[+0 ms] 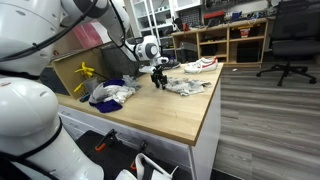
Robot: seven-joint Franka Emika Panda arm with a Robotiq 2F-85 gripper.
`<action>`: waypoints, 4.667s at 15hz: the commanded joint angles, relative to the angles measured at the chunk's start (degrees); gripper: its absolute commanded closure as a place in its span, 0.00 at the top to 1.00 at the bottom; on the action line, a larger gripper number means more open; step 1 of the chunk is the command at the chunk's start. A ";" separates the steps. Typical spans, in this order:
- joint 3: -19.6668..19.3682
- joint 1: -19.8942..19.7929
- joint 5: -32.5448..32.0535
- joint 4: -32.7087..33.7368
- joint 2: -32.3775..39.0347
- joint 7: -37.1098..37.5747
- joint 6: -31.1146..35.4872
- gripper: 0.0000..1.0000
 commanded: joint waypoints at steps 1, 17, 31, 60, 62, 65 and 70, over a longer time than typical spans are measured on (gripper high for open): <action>-1.34 0.18 0.16 -0.25 -0.58 0.46 0.97 0.37; 5.61 0.38 3.83 -10.53 -17.55 -3.33 -8.55 0.01; 6.26 -1.50 9.65 -10.06 -29.01 -12.40 -38.67 0.01; 1.91 -6.56 6.32 -13.48 -32.01 -14.88 -34.92 1.00; 1.54 -7.06 6.57 -13.70 -32.57 -14.63 -34.19 1.00; 1.50 -7.27 6.07 -14.23 -32.87 -14.65 -33.55 1.00; 1.57 -6.88 5.75 -14.88 -30.89 -12.45 -26.87 1.00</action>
